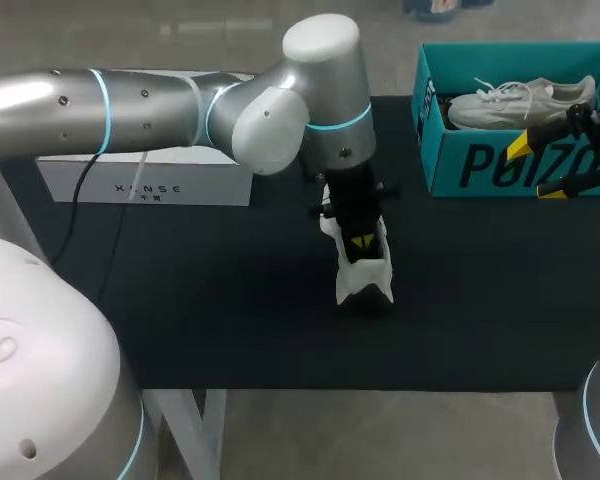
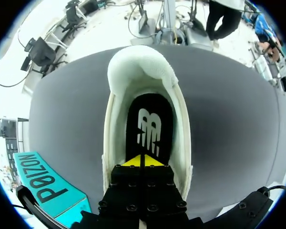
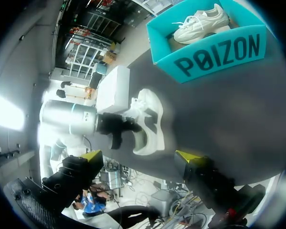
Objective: Take the shoe out of the shoebox, open the shoe tongue, remove and reinsert the insole, then place the shoe into the shoebox
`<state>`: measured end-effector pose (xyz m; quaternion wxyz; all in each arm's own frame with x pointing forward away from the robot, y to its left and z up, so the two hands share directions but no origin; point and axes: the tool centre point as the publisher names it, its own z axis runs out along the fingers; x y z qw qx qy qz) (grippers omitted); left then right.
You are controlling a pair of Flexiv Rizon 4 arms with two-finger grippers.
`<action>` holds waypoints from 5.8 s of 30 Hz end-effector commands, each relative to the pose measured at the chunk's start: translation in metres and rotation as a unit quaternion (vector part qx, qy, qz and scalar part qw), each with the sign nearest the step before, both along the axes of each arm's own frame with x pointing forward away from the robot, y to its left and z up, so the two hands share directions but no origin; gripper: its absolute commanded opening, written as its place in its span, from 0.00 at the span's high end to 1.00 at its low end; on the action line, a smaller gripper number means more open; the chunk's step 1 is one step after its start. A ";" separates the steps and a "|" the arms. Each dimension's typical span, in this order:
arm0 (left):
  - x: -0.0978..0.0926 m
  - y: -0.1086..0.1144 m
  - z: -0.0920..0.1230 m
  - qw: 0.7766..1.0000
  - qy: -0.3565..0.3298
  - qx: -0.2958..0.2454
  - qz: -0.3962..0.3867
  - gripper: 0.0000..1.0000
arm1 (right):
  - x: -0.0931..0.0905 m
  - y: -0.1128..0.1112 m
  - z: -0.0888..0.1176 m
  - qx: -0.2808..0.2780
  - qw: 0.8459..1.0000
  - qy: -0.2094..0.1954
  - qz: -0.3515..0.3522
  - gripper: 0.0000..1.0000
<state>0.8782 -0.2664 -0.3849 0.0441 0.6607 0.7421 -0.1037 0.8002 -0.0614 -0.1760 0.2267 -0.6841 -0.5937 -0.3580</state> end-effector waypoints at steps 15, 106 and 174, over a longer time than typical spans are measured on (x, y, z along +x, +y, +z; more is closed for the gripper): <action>0.010 0.004 0.009 0.999 -0.024 0.011 0.028 0.00 | 0.000 0.000 0.000 -0.001 1.000 0.001 -0.001 0.00; 0.008 0.011 0.070 0.913 -0.014 0.026 0.406 1.00 | 0.000 0.000 0.000 -0.001 1.000 0.001 -0.001 0.00; -0.107 0.004 0.040 0.792 0.145 0.079 0.588 0.00 | 0.000 0.000 0.000 -0.001 1.000 0.001 -0.001 0.00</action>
